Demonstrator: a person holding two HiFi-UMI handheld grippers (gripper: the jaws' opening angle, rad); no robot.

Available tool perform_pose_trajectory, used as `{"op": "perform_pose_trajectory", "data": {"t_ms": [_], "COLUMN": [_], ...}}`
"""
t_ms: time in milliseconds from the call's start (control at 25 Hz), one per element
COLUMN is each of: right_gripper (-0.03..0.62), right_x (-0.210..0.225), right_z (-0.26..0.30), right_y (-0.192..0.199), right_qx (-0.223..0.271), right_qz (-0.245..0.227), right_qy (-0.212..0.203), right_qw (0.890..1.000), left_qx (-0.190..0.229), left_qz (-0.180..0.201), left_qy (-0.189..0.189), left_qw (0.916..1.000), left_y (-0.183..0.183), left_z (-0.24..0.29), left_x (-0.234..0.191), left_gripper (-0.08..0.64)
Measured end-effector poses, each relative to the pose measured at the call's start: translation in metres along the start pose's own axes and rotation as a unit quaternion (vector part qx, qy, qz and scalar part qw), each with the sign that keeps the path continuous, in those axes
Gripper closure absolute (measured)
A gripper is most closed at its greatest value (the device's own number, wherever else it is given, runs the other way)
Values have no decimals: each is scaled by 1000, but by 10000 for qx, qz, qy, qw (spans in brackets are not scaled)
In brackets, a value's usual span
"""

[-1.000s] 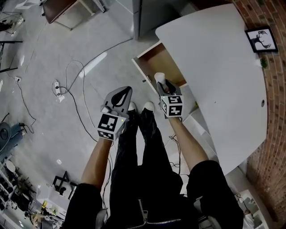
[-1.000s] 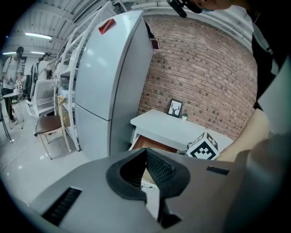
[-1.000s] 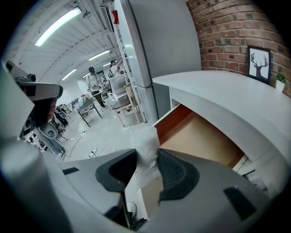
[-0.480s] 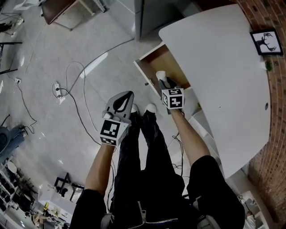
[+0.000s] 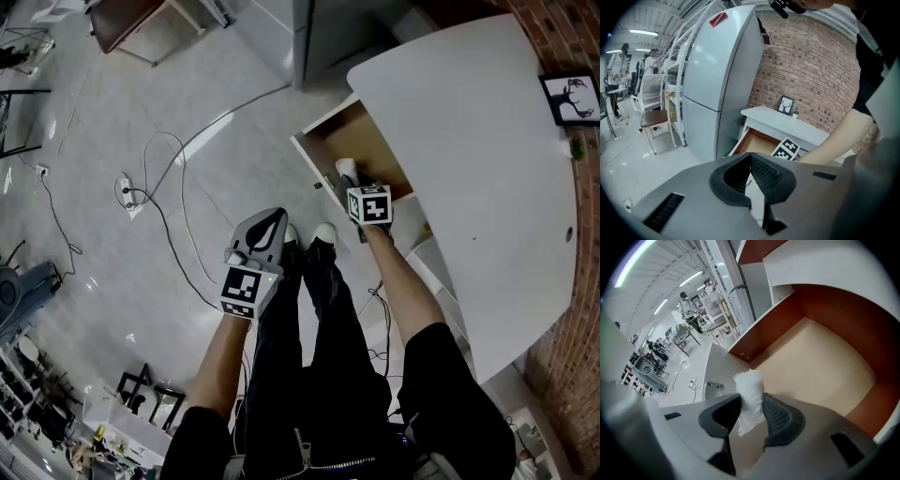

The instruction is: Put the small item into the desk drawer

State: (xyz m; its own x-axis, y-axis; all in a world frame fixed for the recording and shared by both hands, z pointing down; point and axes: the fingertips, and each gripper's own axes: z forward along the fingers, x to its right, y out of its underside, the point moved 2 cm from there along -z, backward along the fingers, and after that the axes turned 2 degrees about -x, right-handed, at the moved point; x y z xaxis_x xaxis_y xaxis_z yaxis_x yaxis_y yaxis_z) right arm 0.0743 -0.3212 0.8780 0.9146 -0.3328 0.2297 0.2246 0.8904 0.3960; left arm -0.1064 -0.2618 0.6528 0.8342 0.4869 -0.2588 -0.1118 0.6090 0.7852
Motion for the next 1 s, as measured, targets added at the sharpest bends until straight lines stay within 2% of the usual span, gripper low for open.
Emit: {"op": "perform_pose_trajectory", "data": {"t_ms": [280,560,720,1000], "right_gripper": [437,437,437,437], "right_x": [4,14,18,29], "right_z": [22,34,43,56], "right_y": [4,4,3,6], "right_qx": [-280,-430,-538,-685], "right_qz": [29,144,-6,201], "right_qy": [-47,106,115,119], "right_qw": [9996,9989,9985,9974], "left_qx": [-110,-141,-211,-313], "left_qz": [-160,-189,-236,-287], "left_qy": [-89,-63,-76,-105], "left_qw": [9998,9997,9995,9990], "left_y": [20,23,28,38], "left_z": [7,15,18,22], "left_x": [-7,-11,-15,-22], "left_gripper": [540,540,540,540]}}
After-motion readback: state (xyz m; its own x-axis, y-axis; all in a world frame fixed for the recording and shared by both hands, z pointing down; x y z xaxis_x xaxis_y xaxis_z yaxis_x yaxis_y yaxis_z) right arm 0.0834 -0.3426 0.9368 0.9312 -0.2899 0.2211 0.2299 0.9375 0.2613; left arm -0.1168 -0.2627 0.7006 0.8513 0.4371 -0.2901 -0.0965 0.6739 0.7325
